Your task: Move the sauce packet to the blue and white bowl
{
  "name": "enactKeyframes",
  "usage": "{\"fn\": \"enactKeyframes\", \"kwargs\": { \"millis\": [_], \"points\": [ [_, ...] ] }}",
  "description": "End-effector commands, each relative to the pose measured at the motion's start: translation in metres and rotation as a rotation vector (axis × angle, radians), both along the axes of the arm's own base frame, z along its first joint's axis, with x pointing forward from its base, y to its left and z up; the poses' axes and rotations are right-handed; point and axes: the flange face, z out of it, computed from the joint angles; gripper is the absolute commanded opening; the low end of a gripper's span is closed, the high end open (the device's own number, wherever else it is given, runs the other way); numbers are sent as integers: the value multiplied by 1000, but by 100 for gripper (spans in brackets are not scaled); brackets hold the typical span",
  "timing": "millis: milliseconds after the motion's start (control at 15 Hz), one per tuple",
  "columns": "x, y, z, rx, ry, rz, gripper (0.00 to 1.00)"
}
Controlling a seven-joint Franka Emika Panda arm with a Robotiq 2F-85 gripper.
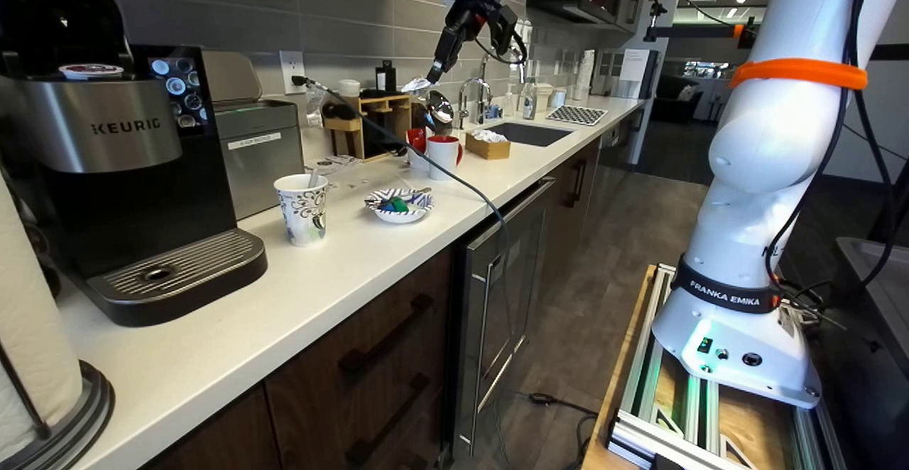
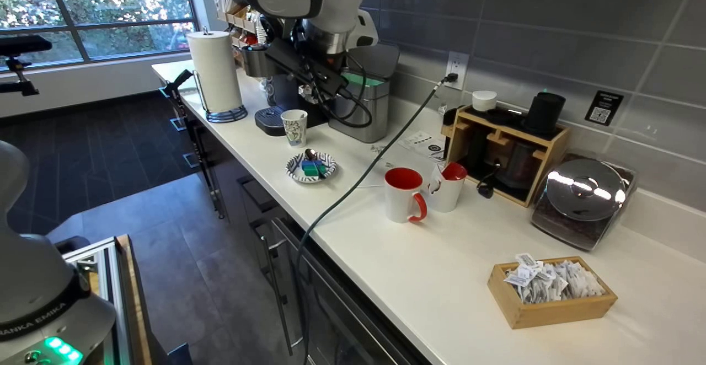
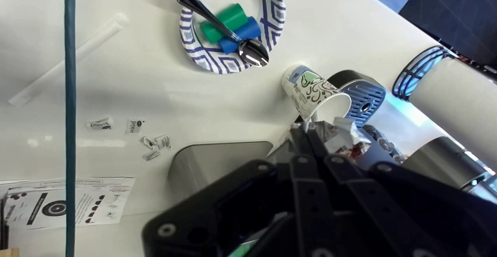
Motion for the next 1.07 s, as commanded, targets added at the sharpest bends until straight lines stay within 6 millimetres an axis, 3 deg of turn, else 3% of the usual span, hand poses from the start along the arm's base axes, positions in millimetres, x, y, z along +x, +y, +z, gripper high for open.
{"fn": "enactKeyframes", "kwargs": {
  "millis": [0,200,600,1000],
  "points": [
    [-1,19,-1,-41,-17,29,1],
    [-11,53,-18,-124,6,58,1],
    [-38,115,-76,-240,124,81,1],
    [-40,156,-122,-324,198,0,1]
  ]
}}
